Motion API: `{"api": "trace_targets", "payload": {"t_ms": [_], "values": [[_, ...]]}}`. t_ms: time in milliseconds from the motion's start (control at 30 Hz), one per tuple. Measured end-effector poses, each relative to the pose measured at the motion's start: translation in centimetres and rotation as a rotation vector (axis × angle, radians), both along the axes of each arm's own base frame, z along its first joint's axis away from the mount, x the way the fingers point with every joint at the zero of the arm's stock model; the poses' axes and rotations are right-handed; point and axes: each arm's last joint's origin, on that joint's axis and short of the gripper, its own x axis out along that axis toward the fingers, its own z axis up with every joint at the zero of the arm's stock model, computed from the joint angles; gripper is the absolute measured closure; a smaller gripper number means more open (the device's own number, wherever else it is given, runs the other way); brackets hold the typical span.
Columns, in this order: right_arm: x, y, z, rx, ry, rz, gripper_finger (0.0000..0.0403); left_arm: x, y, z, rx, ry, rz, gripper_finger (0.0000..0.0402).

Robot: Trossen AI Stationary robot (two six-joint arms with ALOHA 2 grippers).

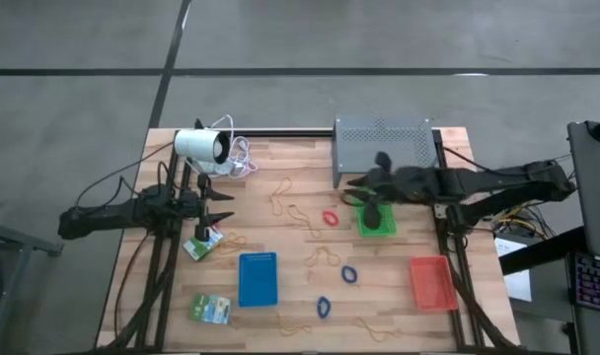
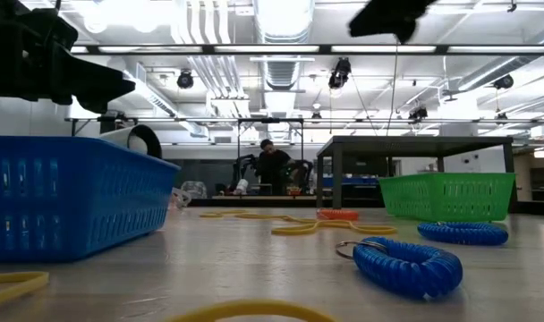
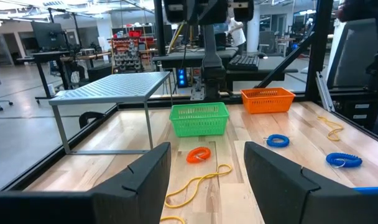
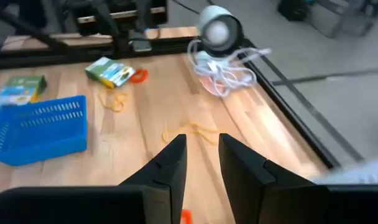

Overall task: Pick & Place Office Desk Supplies
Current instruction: Put the yellow rubber band into the green bin

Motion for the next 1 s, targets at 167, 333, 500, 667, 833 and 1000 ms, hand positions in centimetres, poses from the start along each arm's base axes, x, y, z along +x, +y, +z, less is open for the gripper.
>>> {"api": "trace_targets", "payload": {"t_ms": [167,333,500,667,833,1000], "values": [[3.8,-2.0,1.1,-0.003,0.063,0.140,0.0312,0.0,0.0,0.0,0.000,0.000,0.000,0.0190],[7.5,-3.7,-0.1,0.114,0.226,0.286,0.0312,0.0,0.0,0.0,0.000,0.000,0.000,0.0190],[10.7,-4.3,-1.2,0.078,0.351,0.350,0.0312,0.0,0.0,0.0,0.000,0.001,0.000,0.0190],[12.6,-4.5,-1.0,-0.019,0.401,0.433,0.0312,0.0,0.0,0.0,0.000,0.000,0.000,0.0190],[13.6,-4.6,-0.5,-0.209,0.382,0.566,0.0312,0.0,0.0,0.0,0.000,0.001,-0.001,0.0190],[14.2,-5.1,-1.1,-0.262,0.381,0.625,0.0312,0.0,0.0,0.0,0.000,0.000,0.000,0.0190]]}}
